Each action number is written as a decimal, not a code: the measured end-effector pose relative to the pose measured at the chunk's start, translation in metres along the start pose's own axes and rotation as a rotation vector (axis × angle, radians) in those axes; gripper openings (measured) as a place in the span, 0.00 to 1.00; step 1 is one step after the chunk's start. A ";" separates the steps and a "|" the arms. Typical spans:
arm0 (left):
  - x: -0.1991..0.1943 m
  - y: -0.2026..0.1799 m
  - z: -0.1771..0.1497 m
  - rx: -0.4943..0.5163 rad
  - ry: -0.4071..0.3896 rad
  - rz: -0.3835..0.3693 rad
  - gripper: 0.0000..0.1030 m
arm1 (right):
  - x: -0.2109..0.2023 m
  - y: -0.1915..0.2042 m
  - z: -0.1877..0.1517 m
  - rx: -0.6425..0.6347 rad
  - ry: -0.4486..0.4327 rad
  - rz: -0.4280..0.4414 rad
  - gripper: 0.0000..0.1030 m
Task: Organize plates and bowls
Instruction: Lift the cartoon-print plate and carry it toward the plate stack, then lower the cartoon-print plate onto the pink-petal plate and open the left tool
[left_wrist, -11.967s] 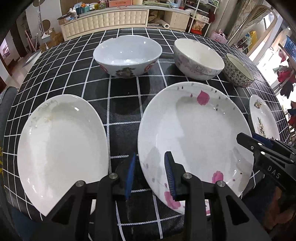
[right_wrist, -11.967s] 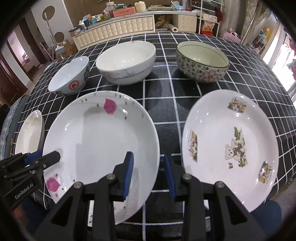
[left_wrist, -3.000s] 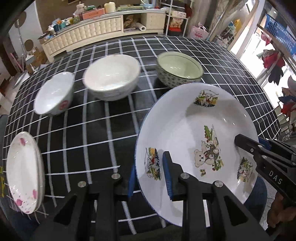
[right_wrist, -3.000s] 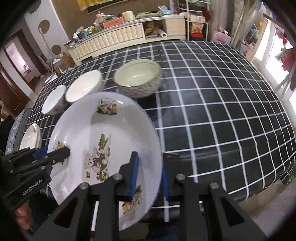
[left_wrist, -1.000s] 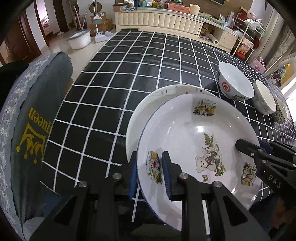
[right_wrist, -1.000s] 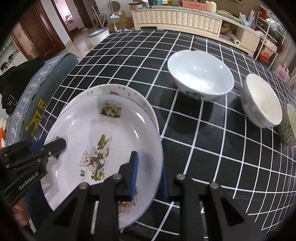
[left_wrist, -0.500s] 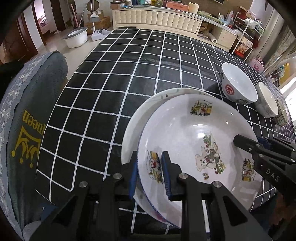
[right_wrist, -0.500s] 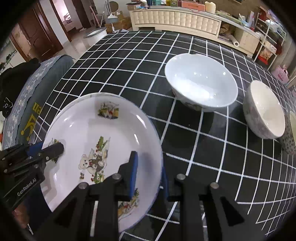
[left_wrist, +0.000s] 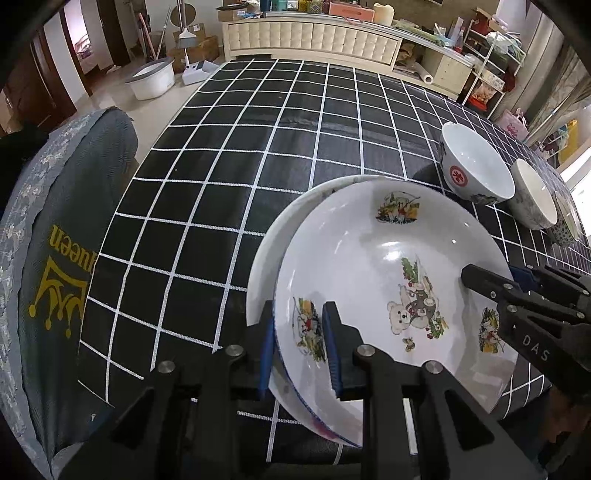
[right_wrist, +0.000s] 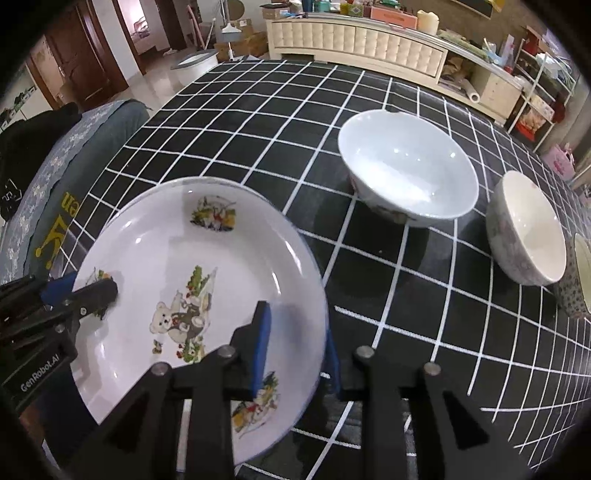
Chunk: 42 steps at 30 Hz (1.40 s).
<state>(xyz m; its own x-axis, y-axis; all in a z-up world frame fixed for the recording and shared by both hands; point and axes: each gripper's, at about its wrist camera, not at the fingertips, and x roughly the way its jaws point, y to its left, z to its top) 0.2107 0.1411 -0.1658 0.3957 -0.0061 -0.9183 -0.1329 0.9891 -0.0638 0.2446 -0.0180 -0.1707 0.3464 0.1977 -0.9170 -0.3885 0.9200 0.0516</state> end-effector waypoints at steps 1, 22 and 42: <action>0.000 0.001 0.000 -0.003 0.000 0.000 0.22 | 0.000 0.000 0.000 -0.001 0.002 0.000 0.32; -0.013 -0.007 -0.014 0.026 -0.006 -0.003 0.37 | -0.002 0.003 -0.017 -0.003 0.047 -0.007 0.56; -0.037 -0.014 -0.030 0.031 -0.054 0.031 0.55 | -0.030 -0.005 -0.037 0.076 0.003 0.049 0.80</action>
<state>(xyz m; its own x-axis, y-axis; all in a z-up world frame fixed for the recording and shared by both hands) 0.1709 0.1235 -0.1431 0.4403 0.0322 -0.8973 -0.1182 0.9927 -0.0224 0.2044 -0.0413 -0.1582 0.3265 0.2420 -0.9137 -0.3387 0.9324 0.1259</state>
